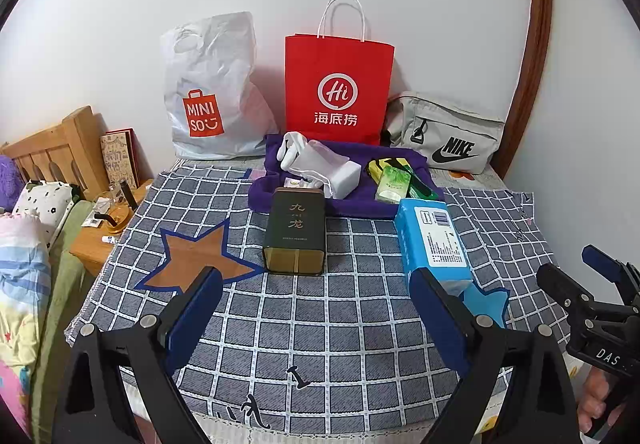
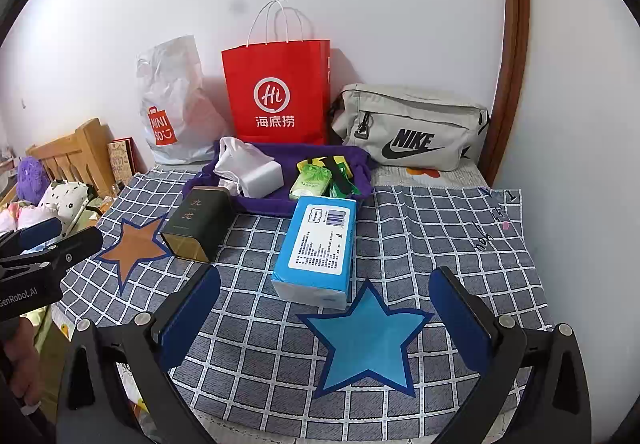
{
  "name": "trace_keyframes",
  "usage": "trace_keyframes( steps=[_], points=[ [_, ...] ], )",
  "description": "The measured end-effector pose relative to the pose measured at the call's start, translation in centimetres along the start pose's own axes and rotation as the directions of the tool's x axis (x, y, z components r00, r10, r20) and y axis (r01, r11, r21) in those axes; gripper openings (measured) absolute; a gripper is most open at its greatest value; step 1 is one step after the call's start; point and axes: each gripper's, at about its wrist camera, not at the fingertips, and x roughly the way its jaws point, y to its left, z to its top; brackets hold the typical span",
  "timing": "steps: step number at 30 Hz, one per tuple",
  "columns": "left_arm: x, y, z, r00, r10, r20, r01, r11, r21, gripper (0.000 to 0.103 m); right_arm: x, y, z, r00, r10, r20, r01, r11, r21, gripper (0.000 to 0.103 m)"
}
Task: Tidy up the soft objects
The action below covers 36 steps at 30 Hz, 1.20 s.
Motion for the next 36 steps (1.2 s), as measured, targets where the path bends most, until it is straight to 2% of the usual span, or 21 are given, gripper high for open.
trace_keyframes(
  steps=[36],
  points=[
    [-0.24,-0.29,-0.04,1.000,0.001,0.002,-0.001,1.000,0.002,0.095,-0.28,-0.21,0.39,1.000,0.004,0.008,-0.004,1.000,-0.008,0.103]
  ],
)
